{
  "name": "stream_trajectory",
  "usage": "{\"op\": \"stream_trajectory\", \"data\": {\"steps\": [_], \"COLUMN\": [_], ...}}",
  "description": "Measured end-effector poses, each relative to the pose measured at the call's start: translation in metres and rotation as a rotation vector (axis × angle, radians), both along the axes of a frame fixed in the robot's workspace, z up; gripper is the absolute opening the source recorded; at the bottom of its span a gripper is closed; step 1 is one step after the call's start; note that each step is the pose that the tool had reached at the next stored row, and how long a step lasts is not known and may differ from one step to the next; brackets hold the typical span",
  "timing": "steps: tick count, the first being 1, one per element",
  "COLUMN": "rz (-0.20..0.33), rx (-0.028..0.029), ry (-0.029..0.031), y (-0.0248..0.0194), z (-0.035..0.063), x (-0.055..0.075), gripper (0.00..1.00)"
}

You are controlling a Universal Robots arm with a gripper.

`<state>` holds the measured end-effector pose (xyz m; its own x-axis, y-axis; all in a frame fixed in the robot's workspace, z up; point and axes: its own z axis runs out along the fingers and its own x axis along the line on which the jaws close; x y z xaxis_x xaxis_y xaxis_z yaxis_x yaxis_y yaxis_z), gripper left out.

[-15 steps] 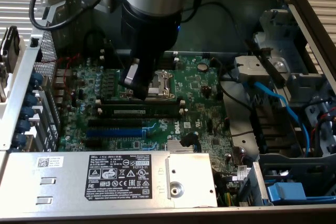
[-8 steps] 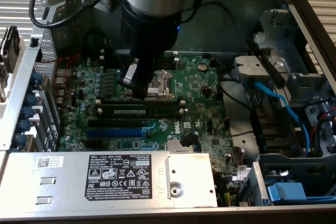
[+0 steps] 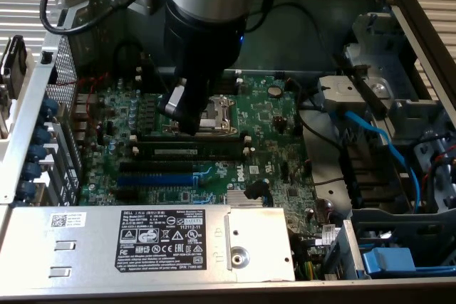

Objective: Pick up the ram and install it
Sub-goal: 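Press down the ram until it locks into place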

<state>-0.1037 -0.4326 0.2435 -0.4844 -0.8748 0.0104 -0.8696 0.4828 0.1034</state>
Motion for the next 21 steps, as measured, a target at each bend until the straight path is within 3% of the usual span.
{"op": "stream_trajectory", "data": {"steps": [15,18,21], "rz": [-0.065,-0.092,-0.117], "rx": [-0.0002,-0.0022,-0.0083], "ry": [0.0071,0.0070,0.0050], "y": [0.0000,-0.0001,-0.0001], "z": [0.0000,0.0000,0.0001], "x": [0.0007,0.0008,0.0007], "gripper": [0.10,0.10,0.10]}}
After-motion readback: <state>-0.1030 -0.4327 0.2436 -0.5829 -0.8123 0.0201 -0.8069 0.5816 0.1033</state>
